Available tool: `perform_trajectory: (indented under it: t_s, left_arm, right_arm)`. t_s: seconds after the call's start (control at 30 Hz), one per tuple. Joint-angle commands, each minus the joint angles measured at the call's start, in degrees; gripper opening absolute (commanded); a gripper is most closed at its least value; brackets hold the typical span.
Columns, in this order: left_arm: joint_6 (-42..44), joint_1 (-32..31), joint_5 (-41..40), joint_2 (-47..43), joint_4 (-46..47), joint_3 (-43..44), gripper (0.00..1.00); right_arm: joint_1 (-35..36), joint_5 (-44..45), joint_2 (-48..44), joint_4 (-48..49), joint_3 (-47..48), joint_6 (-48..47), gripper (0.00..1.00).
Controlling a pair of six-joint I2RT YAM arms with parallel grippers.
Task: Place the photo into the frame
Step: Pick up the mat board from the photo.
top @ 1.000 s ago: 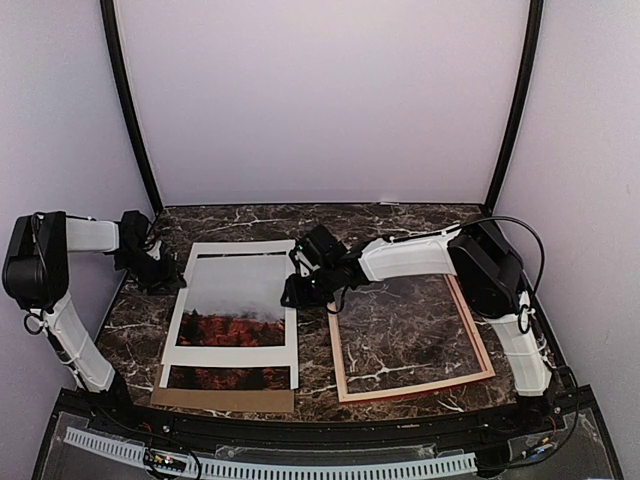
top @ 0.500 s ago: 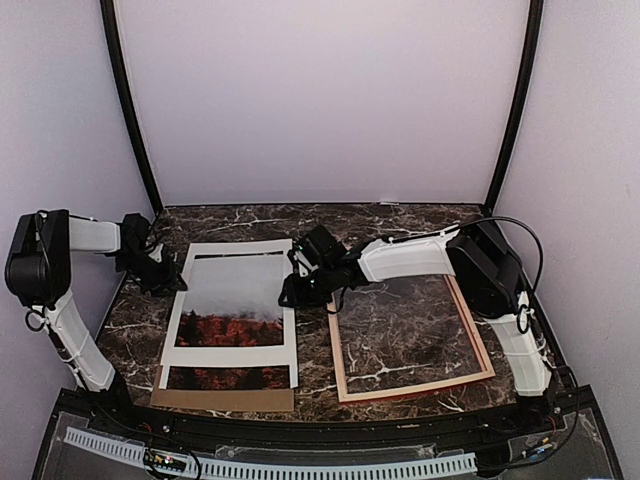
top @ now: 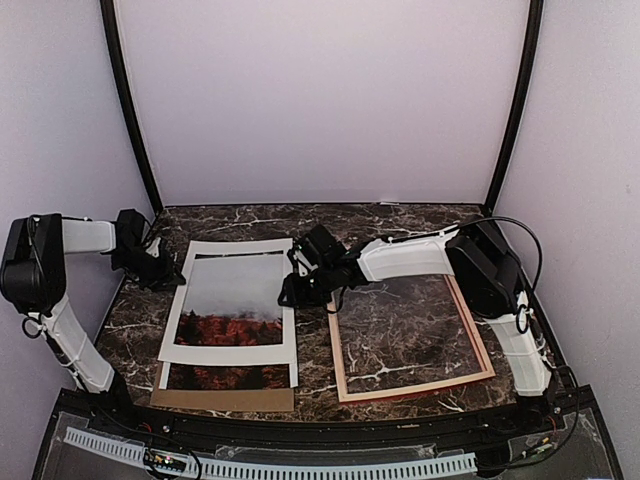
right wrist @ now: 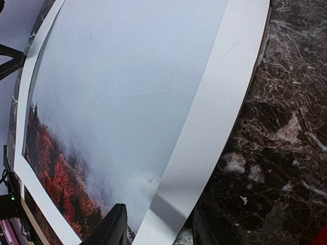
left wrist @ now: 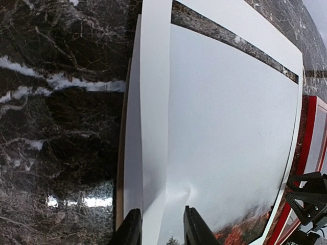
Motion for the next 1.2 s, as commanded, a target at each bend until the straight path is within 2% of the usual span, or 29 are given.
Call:
perform_trajectory:
  t_s: [0.0,0.37,0.63,0.8,1.03,1.17]
  left_arm:
    - [0.41,-0.05,2.98,-4.07,0.49,-1.02,0.29]
    - [1.22,0.01,7.45,-5.67,0.9,-1.62,0.23]
    - [2.28,-0.01,9.03,-8.51,1.47,-3.21,0.29]
    - [2.38,0.01,10.89,-9.81,2.23,-3.82,0.31]
    - [2.03,-0.06,13.32,-11.7,3.21,-4.65,0.32]
    - [1.79,-0.04,12.9,-12.54,2.91,-4.84,0.26]
  right_arm:
    - [0.23,-1.14,2.41,-0.59,1.15,0.25,0.44]
    - [-0.08,-1.5,2.18,-0.74,0.46,0.11,0.44]
    - [-0.98,-3.76,1.28,1.61,-2.02,-0.69,0.44]
    - [-1.94,-8.47,0.6,5.53,-4.69,-1.14,0.44]
    - [-2.61,-10.63,0.57,6.26,-5.4,-1.97,0.44]
    - [-2.84,-10.85,0.45,5.88,-5.5,-2.17,0.44]
